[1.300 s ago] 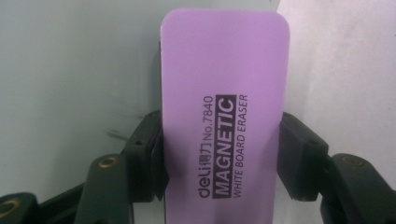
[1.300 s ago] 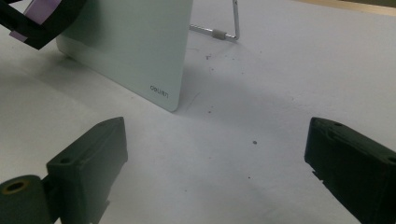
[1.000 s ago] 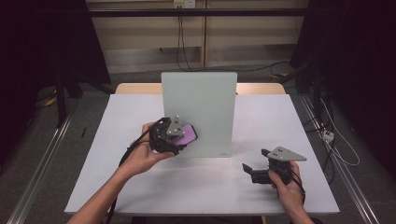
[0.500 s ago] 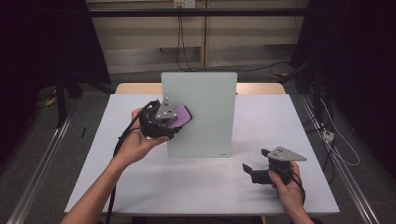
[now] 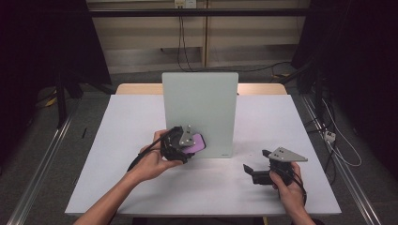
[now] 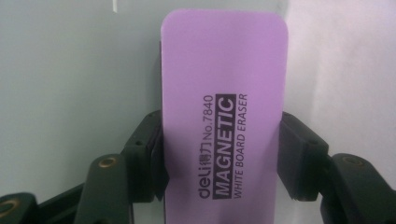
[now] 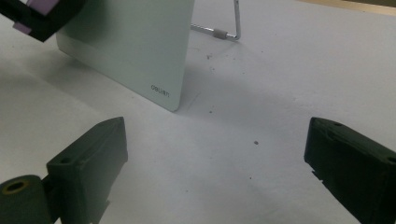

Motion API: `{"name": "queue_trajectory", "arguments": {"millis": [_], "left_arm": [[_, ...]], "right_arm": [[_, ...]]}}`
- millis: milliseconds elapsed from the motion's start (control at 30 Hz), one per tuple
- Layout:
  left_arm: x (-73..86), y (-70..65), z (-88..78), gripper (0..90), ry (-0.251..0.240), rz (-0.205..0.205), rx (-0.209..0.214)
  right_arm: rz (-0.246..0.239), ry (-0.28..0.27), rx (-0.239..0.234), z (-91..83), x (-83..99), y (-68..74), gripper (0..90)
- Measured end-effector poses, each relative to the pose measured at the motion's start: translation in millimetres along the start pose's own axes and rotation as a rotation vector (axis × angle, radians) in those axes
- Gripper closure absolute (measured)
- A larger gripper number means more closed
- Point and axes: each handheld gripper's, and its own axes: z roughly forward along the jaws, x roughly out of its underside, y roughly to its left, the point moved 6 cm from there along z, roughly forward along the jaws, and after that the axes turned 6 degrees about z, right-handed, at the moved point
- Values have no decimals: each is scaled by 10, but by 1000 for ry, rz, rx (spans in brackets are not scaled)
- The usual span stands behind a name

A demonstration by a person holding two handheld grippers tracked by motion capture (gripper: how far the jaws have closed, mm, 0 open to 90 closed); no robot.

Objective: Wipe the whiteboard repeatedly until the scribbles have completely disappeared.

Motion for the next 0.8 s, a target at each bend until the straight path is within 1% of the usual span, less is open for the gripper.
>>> {"name": "queue_trajectory", "arguments": {"millis": [33,67,133,167,233,267,333,400,433,467,500,533,600,633,667,700,800], "left_arm": [[-1,-11,9,411,16,18,1],[-2,-24,21,411,21,16,7],[23,-35,46,411,25,6,43],[33,-47,56,411,25,4,54],[49,-55,63,411,35,21,54],[49,-55,63,412,27,11,53],[56,-15,23,412,19,6,59],[65,55,-44,412,-6,-12,50],[64,85,-80,412,-28,-37,41],[71,127,-122,412,-36,-41,33],[78,165,-170,412,-43,-48,47],[82,206,-206,412,-56,-61,22],[97,275,-284,412,-74,-78,5],[113,307,-325,412,-72,-84,1],[124,326,-346,412,-92,-96,8],[138,344,-360,412,-103,-107,-2],[163,367,-394,412,-107,-126,4]], "right_arm": [[-4,0,-1,-4,0,-2,63],[-5,-3,-1,-6,-2,-2,63],[-1,-5,0,-8,-4,1,63],[-2,-3,-1,-9,-2,5,62],[-4,-5,-2,-10,0,8,62],[0,-3,-1,-10,1,7,62],[6,-3,2,-9,2,-3,62],[10,1,8,-5,8,-10,63],[11,2,11,-7,12,-9,64],[12,2,12,-12,14,-4,62],[10,1,13,-18,15,-2,62],[11,2,16,-23,18,-2,62],[15,1,21,-27,17,-7,62],[13,1,23,-25,16,-13,62],[15,1,24,-22,15,-14,62],[13,2,24,-17,15,-15,62],[9,7,21,-9,18,-14,62]]}}
